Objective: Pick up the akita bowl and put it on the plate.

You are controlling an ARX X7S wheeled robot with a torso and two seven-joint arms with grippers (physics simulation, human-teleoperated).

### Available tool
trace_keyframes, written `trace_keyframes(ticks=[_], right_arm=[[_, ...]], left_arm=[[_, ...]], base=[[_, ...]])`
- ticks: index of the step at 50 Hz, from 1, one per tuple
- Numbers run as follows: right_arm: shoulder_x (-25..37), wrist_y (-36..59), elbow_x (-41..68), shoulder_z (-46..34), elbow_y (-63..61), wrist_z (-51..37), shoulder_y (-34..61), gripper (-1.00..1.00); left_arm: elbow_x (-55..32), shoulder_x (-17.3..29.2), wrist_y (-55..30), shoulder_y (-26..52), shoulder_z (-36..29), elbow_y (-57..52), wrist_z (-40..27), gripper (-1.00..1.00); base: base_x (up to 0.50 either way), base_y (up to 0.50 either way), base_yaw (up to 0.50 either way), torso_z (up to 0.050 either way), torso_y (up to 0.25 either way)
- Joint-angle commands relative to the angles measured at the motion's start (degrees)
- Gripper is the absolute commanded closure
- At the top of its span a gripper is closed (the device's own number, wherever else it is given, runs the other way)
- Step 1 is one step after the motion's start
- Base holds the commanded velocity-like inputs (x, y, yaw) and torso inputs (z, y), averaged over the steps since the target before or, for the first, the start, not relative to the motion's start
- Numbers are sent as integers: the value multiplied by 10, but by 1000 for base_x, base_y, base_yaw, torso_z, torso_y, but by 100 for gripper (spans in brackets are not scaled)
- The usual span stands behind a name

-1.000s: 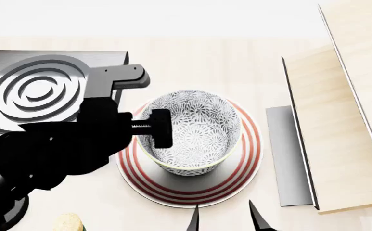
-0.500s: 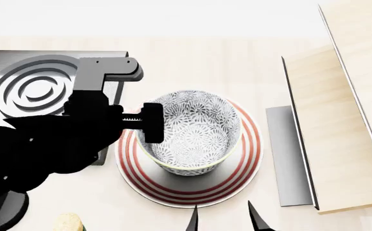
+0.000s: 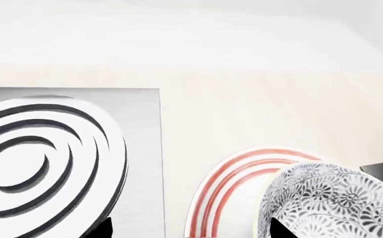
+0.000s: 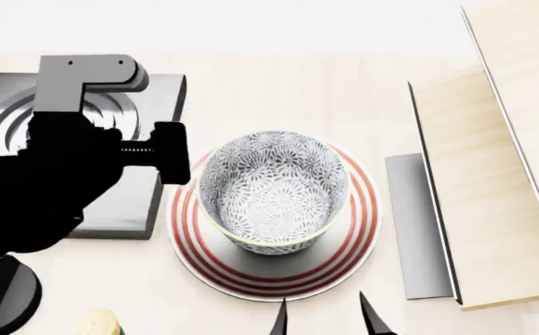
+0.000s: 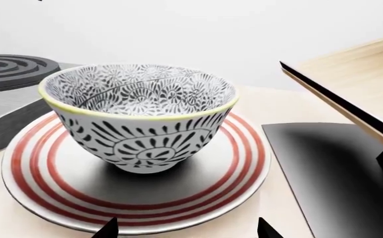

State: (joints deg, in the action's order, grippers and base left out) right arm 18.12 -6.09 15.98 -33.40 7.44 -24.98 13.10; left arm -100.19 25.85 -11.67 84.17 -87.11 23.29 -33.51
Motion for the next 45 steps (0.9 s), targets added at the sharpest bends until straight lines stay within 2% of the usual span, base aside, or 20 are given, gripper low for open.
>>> trace_keyframes(ticks=[1, 9, 12, 15, 25, 35, 45], right_arm=[[3, 1, 4, 2, -4, -1, 0, -100], [11, 9, 5, 6, -24, -10, -2, -100], [13, 10, 8, 10, -28, -12, -2, -100], [17, 13, 9, 14, -38, -17, -2, -100], [37, 34, 9, 26, -88, -36, 0, -100], [68, 84, -4, 42, -188, -74, 5, -100], [102, 139, -9, 61, -295, -107, 7, -100]], left_arm=[[22, 108, 33, 6, 17, -142, -50, -100], [37, 199, 55, 11, 34, -232, -80, -100], [46, 217, 59, 7, 33, -252, -91, -100], [69, 250, 67, 6, 31, -287, -122, -100], [110, 319, 88, -10, 29, -362, -166, -100], [141, 393, 117, -24, 35, -445, -197, -100], [178, 446, 126, -27, 38, -508, -238, -100]], base=[[0, 0, 0, 0, 0], [0, 0, 0, 0, 0], [0, 0, 0, 0, 0], [0, 0, 0, 0, 0], [0, 0, 0, 0, 0], [0, 0, 0, 0, 0], [0, 0, 0, 0, 0]])
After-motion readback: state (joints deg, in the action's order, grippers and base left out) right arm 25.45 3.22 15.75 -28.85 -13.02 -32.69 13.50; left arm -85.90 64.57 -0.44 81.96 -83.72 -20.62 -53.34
